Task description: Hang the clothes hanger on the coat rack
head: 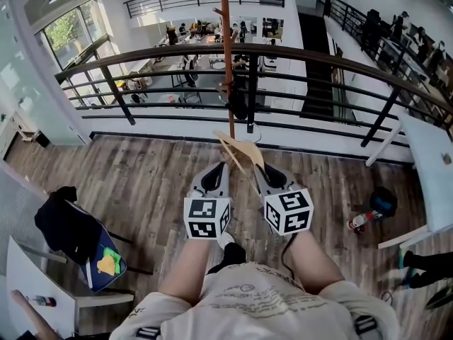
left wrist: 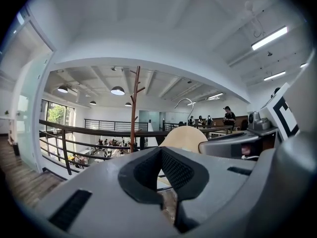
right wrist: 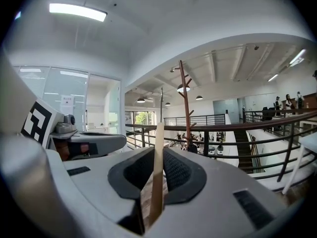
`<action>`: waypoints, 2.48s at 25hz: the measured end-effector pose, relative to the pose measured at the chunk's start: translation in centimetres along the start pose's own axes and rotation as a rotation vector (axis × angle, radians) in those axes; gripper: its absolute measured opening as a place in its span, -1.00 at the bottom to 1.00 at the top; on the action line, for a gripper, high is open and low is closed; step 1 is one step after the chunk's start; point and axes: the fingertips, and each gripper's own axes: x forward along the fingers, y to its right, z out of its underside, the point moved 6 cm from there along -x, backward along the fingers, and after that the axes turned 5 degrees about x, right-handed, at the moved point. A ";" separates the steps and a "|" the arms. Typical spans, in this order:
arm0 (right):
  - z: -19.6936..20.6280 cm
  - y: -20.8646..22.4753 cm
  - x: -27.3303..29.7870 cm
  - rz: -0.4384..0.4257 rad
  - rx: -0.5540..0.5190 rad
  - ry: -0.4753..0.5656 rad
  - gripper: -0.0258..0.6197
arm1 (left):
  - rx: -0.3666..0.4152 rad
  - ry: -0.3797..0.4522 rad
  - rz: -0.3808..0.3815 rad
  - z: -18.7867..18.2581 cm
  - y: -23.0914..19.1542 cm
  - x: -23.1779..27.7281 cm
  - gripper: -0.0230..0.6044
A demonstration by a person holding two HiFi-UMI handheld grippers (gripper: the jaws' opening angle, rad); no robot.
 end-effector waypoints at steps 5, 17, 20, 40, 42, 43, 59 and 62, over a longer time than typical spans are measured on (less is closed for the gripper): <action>-1.9 1.6 6.5 -0.020 -0.004 -0.007 -0.76 | -0.005 0.002 0.002 -0.5 -4.4 5.4 -0.92; -9.4 5.1 21.4 -0.081 -0.007 -0.009 -0.76 | 0.001 0.037 0.005 -4.9 -15.0 17.0 -0.92; -11.5 5.7 24.5 -0.120 -0.005 -0.006 -0.76 | 0.004 0.038 0.002 -5.6 -17.1 18.8 -0.92; -28.2 10.7 41.6 -0.338 -0.036 -0.001 -0.76 | 0.002 0.010 -0.036 -6.3 -26.6 28.0 -0.92; -28.8 11.6 42.9 -0.355 -0.010 -0.010 -0.76 | -0.004 0.013 -0.045 -6.5 -27.1 29.0 -0.92; -29.1 12.1 43.5 -0.362 0.006 -0.015 -0.76 | -0.006 0.015 -0.049 -6.6 -27.3 29.4 -0.92; -28.1 18.2 51.3 -0.336 0.116 -0.112 -0.76 | -0.006 -0.003 -0.082 -6.6 -28.1 33.9 -0.92; -27.5 19.3 52.1 -0.296 0.139 -0.130 -0.76 | -0.010 -0.007 -0.085 -6.5 -28.2 34.2 -0.92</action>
